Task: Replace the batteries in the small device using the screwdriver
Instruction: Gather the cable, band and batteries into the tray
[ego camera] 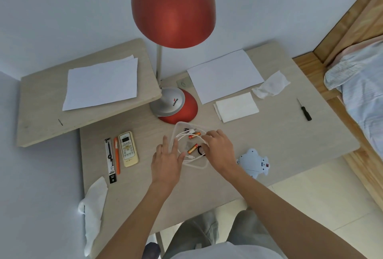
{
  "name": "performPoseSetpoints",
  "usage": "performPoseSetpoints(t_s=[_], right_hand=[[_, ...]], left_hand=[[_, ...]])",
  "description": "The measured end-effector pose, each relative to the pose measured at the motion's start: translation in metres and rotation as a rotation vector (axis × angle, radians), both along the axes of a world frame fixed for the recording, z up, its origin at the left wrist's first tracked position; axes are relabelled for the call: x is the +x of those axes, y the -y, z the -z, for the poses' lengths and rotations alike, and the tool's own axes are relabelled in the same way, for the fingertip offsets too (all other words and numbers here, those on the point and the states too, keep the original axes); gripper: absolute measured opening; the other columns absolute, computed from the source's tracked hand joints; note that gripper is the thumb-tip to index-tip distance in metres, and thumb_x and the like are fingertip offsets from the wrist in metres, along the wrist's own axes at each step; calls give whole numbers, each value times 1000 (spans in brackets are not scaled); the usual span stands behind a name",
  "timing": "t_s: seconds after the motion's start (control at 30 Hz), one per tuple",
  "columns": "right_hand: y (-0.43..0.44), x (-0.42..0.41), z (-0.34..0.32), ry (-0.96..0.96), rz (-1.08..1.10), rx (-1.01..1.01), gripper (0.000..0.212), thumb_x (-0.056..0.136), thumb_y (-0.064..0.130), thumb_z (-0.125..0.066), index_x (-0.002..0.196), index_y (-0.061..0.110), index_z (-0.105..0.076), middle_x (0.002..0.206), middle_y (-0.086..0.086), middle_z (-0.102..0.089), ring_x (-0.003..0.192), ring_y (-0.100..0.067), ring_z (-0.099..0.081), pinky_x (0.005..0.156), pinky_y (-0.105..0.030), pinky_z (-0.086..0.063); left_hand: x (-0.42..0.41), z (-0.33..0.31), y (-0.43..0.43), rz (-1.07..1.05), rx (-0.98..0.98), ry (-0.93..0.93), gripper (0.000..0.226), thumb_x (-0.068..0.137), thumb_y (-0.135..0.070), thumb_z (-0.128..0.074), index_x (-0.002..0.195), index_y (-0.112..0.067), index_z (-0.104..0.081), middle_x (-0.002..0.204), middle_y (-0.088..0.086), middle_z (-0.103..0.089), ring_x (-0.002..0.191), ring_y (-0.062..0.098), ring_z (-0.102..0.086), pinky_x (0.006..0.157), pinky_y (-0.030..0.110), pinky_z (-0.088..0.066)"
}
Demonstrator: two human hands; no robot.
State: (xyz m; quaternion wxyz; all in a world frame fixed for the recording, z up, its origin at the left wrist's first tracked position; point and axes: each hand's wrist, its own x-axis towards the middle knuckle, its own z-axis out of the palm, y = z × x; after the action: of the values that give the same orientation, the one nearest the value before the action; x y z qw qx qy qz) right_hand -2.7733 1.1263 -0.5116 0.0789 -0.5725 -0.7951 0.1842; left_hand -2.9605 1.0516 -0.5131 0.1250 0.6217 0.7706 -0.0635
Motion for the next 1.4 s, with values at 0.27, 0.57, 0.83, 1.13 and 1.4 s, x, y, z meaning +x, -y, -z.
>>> performPoseSetpoints(t_s=[0.27,0.57,0.83,1.13,1.4], right_hand=[[-8,68,-40,-29,-29,186,41,104,27,-66,142,14,-62,148,-11,-61,131,-33,-58,98,-44,-58],[-56,251,9,249,132,20,61,108,34,-55,164,17,-37,170,-17,-34,156,-35,-35,117,-47,-47],[-126,361,49,391,116,-83,64,103,25,-59,162,16,-35,158,-19,-39,139,-38,-45,103,-51,-54],[-173,382,65,426,-40,18,46,100,21,-60,144,12,-52,125,-16,-53,107,-36,-53,81,-48,-54],[-171,374,67,339,-27,-82,49,101,12,-58,149,11,-46,109,-13,-47,88,-30,-54,64,-46,-56]], left_hand=[[19,-41,-15,24,237,-8,66,109,-58,-48,163,-21,-39,160,14,-46,139,38,-49,119,52,-45],[12,25,-2,-299,-72,110,82,108,-52,-53,174,-25,-11,175,18,-24,150,54,-38,113,67,-48],[44,44,4,-540,26,240,95,103,-20,-66,172,-32,-2,156,24,-39,125,57,-60,100,70,-55],[95,51,9,-726,73,200,90,104,-29,-65,171,-27,-4,145,30,-38,114,62,-60,97,71,-55],[121,43,9,-880,159,292,93,99,-20,-73,168,-31,-11,143,26,-40,116,58,-60,98,72,-56]])
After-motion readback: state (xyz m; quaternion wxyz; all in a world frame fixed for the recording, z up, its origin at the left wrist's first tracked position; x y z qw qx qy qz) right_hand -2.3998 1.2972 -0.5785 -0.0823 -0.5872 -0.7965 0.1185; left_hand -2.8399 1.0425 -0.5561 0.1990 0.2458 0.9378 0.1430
